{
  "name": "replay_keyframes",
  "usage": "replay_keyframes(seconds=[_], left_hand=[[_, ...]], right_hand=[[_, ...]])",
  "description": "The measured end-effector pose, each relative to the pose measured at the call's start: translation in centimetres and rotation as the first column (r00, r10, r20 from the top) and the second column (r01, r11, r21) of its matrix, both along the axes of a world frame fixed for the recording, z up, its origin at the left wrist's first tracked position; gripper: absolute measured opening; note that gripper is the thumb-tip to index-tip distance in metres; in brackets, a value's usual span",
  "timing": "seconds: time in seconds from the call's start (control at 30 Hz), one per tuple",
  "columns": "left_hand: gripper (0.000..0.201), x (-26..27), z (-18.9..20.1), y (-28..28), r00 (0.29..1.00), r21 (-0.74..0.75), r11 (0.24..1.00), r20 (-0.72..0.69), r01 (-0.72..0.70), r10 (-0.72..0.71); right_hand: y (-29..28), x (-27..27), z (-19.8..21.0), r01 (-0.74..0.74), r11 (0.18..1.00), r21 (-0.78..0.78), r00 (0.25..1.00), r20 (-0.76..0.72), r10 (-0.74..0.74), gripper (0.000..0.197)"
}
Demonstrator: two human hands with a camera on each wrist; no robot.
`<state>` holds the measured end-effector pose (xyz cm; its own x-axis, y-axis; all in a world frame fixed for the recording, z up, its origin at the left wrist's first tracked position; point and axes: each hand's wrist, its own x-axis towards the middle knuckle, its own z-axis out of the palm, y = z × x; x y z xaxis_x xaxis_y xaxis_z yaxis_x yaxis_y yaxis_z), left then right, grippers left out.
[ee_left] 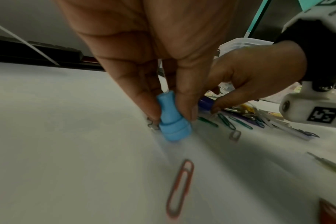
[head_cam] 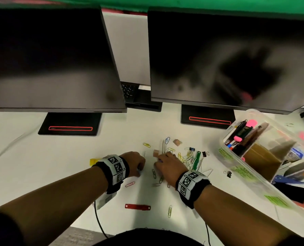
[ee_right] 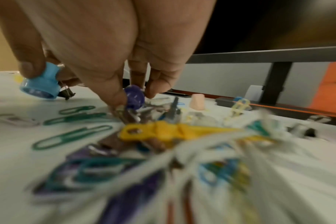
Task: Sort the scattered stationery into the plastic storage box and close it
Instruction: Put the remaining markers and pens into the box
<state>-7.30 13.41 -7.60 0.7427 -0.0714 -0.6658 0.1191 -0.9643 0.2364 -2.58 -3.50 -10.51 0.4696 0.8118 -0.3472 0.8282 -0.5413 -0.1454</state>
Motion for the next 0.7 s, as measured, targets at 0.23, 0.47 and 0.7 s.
replay_keyframes(seconds=[0.23,0.47,0.7], left_hand=[[0.025,3.9,2.4,-5.4,0.989,-0.091,0.991,0.125,0.094,-0.082],[0.016,8.8,7.1,-13.6,0.895,-0.288,0.943,0.445,0.165,-0.020],[0.021,10.9,8.4,-21.0,0.855,-0.430,0.880,0.516,0.204,0.054]], right_hand=[[-5.6,1.3,3.2,0.312,0.933,0.179,0.949,-0.112,-0.296,0.035],[-13.6,2.9,10.2,0.635,0.639,0.434,0.727,-0.056,-0.684,0.032],[-20.5,4.0,10.5,0.791,0.531,0.303,0.560,-0.012,-0.828,0.036]])
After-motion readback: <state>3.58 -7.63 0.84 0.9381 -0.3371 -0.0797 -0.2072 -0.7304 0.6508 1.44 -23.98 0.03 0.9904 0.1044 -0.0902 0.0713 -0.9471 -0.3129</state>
